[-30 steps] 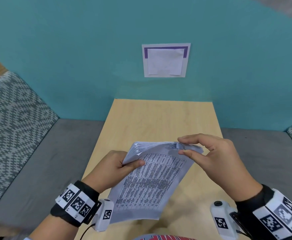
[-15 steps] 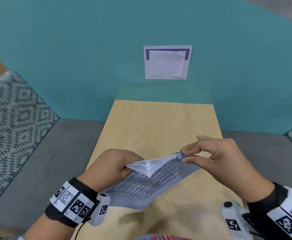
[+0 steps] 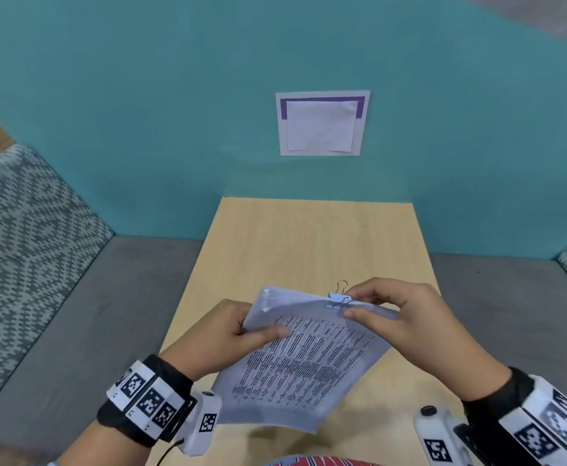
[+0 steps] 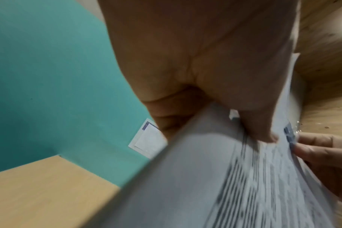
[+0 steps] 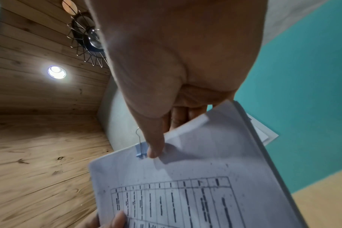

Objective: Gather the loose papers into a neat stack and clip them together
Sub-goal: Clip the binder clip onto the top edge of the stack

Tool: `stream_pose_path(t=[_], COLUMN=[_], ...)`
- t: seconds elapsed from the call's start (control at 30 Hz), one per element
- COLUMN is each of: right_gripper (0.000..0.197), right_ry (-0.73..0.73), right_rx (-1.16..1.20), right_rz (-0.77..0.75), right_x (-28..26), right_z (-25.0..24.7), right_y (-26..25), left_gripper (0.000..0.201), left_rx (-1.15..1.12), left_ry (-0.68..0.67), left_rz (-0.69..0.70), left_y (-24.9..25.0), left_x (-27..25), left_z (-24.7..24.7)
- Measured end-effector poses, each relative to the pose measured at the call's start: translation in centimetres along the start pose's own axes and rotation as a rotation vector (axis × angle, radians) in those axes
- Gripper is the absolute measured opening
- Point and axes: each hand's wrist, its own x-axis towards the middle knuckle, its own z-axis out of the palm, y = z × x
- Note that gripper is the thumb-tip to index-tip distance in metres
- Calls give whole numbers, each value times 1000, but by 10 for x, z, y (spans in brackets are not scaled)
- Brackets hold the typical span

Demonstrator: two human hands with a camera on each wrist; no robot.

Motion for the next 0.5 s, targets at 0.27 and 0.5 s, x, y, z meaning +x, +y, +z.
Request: stream_pose_path(t=[0.27, 0.5], right_gripper=[8, 9], right_ry=[-35, 55], right_rx=[-271, -337], right_rz=[-22, -133], right_x=[-3, 7], right_z=[14, 20], right_y=[11, 12], left_gripper=[28, 35], left_rx=[193, 581], left_ry=[290, 297], left_rz=[343, 439], left_y=[39, 59], left_x=[5, 30], left_z=[-5, 28])
